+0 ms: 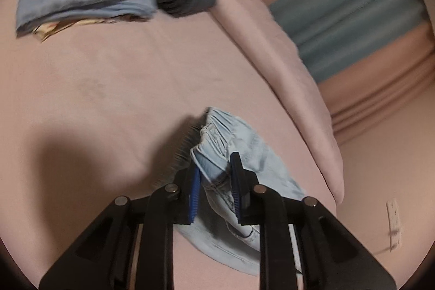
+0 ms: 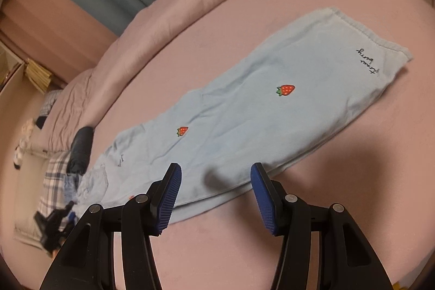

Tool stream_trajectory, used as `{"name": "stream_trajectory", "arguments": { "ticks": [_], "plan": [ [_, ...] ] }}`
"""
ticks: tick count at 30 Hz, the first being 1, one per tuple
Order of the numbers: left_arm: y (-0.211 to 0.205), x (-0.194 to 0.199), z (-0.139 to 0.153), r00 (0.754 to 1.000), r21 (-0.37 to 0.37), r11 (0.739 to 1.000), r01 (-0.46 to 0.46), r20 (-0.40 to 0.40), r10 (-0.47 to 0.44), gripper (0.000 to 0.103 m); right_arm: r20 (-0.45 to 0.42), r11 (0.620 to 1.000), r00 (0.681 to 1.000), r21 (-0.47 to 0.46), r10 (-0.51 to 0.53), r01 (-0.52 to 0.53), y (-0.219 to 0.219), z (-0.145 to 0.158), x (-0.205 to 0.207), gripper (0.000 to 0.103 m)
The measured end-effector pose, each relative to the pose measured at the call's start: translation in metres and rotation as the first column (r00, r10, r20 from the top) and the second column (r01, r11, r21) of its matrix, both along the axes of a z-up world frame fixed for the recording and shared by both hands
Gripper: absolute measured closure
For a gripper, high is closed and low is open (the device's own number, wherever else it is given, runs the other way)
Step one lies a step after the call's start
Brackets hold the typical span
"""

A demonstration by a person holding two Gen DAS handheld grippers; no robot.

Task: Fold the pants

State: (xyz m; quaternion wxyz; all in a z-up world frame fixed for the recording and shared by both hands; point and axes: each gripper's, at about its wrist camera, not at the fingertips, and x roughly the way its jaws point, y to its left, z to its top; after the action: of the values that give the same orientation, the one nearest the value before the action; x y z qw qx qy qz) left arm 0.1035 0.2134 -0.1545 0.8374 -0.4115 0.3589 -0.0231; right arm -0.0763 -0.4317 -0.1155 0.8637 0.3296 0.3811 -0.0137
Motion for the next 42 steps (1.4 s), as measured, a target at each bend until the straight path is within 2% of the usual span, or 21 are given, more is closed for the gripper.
{"name": "stream_trajectory", "arguments": {
  "ticks": [3, 4, 9, 12, 13, 15, 16, 18, 20, 25, 26, 27, 28, 29, 30, 31, 33, 36, 39, 42],
  "plan": [
    [-0.003, 0.006, -0.028, 0.990, 0.007, 0.998, 0.065, -0.122, -0.064, 0.083, -0.025, 1.000, 1.000, -0.022, 0.008, -0.009, 0.002, -0.007, -0.001, 0.048],
    [-0.006, 0.004, -0.035, 0.987, 0.016, 0.997, 0.081, -0.138, -0.078, 0.082, -0.026, 1.000, 1.000, -0.022, 0.000, -0.001, -0.001, -0.009, -0.002, 0.048],
    [0.005, 0.000, -0.036, 0.991, -0.057, 0.997, 0.061, -0.116, -0.067, 0.075, -0.010, 0.995, 0.996, 0.055, -0.085, 0.086, -0.031, -0.012, -0.019, 0.048],
    [0.004, -0.004, -0.034, 0.990, -0.047, 0.997, 0.064, -0.123, -0.069, 0.071, 0.026, 0.971, 0.978, 0.127, -0.207, 0.202, -0.068, -0.010, -0.049, 0.048],
    [0.003, -0.004, -0.032, 0.990, -0.046, 0.997, 0.064, -0.121, -0.069, 0.068, 0.034, 0.957, 0.964, 0.139, -0.263, 0.256, -0.084, -0.010, -0.063, 0.048],
    [0.003, -0.009, -0.029, 0.990, -0.035, 0.998, 0.046, -0.129, -0.050, 0.041, 0.032, 0.930, 0.936, 0.133, -0.350, 0.343, -0.109, -0.011, -0.087, 0.043],
    [0.003, -0.008, -0.027, 0.991, -0.032, 0.999, 0.032, -0.129, -0.036, 0.039, 0.024, 0.915, 0.922, 0.128, -0.388, 0.382, -0.122, -0.013, -0.099, 0.039],
    [0.004, -0.009, -0.026, 0.991, -0.031, 0.999, 0.020, -0.133, -0.024, 0.040, 0.010, 0.892, 0.901, 0.148, -0.434, 0.427, -0.141, -0.021, -0.115, 0.039],
    [0.001, -0.008, -0.027, 0.988, -0.008, 1.000, 0.021, -0.152, -0.022, 0.041, 0.002, 0.883, 0.895, 0.165, -0.446, 0.439, -0.152, -0.029, -0.119, 0.039],
    [-0.014, -0.004, -0.023, 0.986, 0.037, 0.998, 0.048, -0.158, -0.042, 0.043, 0.032, 0.906, 0.911, 0.124, -0.411, 0.404, -0.158, -0.035, -0.091, 0.039],
    [-0.015, -0.002, -0.023, 0.987, 0.041, 0.998, 0.049, -0.158, -0.042, 0.050, 0.036, 0.905, 0.909, 0.122, -0.415, 0.408, -0.164, -0.035, -0.087, 0.039],
    [-0.017, -0.001, -0.024, 0.986, 0.046, 0.998, 0.051, -0.159, -0.044, 0.061, 0.043, 0.904, 0.909, 0.127, -0.415, 0.407, -0.168, -0.036, -0.082, 0.041],
    [-0.018, 0.001, -0.024, 0.985, 0.069, 0.997, 0.045, -0.169, -0.033, 0.064, 0.050, 0.907, 0.910, 0.125, -0.411, 0.402, -0.169, -0.035, -0.076, 0.054],
    [-0.019, 0.001, -0.025, 0.984, 0.075, 0.996, 0.042, -0.173, -0.028, 0.068, 0.058, 0.910, 0.913, 0.118, -0.405, 0.397, -0.171, -0.034, -0.072, 0.075],
    [-0.019, 0.003, -0.026, 0.985, 0.083, 0.996, 0.039, -0.173, -0.024, 0.072, 0.064, 0.915, 0.916, 0.115, -0.397, 0.388, -0.169, -0.032, -0.066, 0.087],
    [-0.019, 0.004, -0.027, 0.985, 0.095, 0.995, 0.036, -0.174, -0.019, 0.074, 0.057, 0.917, 0.918, 0.098, -0.393, 0.387, -0.170, -0.030, -0.062, 0.094],
    [-0.019, 0.004, -0.027, 0.985, 0.102, 0.994, 0.035, -0.174, -0.017, 0.074, 0.072, 0.924, 0.922, 0.057, -0.380, 0.377, -0.168, -0.014, -0.056, 0.094],
    [-0.018, 0.003, -0.027, 0.985, 0.112, 0.993, 0.031, -0.172, -0.011, 0.075, 0.189, 0.944, 0.927, 0.001, -0.325, 0.331, -0.163, 0.029, -0.047, 0.094],
    [-0.018, 0.002, -0.027, 0.986, 0.115, 0.993, 0.022, -0.167, -0.002, 0.075, 0.305, 0.954, 0.914, -0.050, -0.267, 0.295, -0.153, 0.072, -0.037, 0.094],
    [-0.019, 0.000, -0.027, 0.988, 0.112, 0.994, 0.015, -0.155, 0.003, 0.075, 0.350, 0.948, 0.897, -0.066, -0.269, 0.311, -0.156, 0.082, -0.036, 0.095]
  ]
}}
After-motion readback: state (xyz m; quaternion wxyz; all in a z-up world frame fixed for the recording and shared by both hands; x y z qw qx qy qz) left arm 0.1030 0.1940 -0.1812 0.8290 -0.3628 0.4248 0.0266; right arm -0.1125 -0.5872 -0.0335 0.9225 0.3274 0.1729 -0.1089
